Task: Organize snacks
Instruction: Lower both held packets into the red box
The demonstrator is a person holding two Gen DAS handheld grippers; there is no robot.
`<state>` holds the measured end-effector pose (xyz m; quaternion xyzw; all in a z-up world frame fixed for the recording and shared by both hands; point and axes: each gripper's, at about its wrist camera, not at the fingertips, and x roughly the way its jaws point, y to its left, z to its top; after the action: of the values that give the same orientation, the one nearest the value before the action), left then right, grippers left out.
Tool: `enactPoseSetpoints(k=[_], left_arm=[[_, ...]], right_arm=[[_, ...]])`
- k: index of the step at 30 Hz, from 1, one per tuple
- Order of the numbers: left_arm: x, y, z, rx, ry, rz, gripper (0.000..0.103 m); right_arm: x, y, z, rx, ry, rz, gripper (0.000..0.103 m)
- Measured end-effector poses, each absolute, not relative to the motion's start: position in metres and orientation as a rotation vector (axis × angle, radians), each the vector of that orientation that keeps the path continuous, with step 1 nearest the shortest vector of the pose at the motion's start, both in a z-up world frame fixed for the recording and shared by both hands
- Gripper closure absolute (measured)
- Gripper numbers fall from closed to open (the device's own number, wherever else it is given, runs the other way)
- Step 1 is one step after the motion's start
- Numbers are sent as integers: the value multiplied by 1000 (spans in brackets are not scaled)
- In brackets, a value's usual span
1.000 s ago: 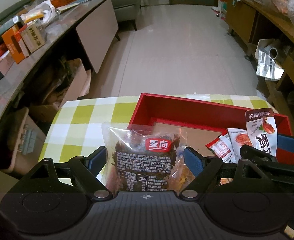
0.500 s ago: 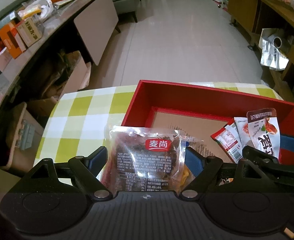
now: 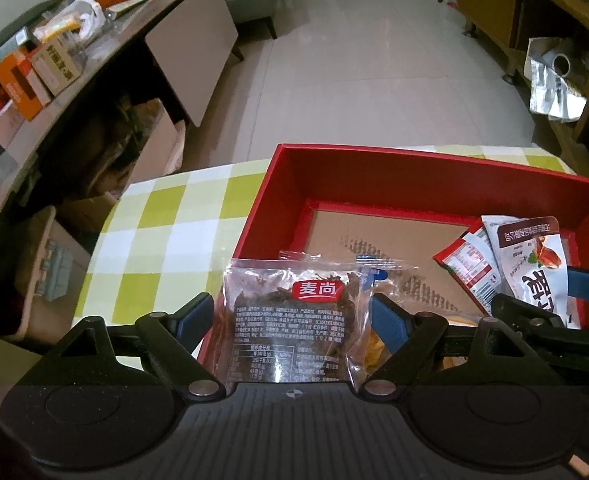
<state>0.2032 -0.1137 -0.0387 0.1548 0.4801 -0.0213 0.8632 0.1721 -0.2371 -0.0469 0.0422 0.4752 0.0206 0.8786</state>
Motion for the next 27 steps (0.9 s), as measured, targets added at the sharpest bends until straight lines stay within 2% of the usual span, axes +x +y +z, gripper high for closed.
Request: enactPoseSetpoints(k=[27], left_arm=[[199,-127,-46,382,987,-24,9]], right_arm=[[172,-243,-51,51,1018,3,38]])
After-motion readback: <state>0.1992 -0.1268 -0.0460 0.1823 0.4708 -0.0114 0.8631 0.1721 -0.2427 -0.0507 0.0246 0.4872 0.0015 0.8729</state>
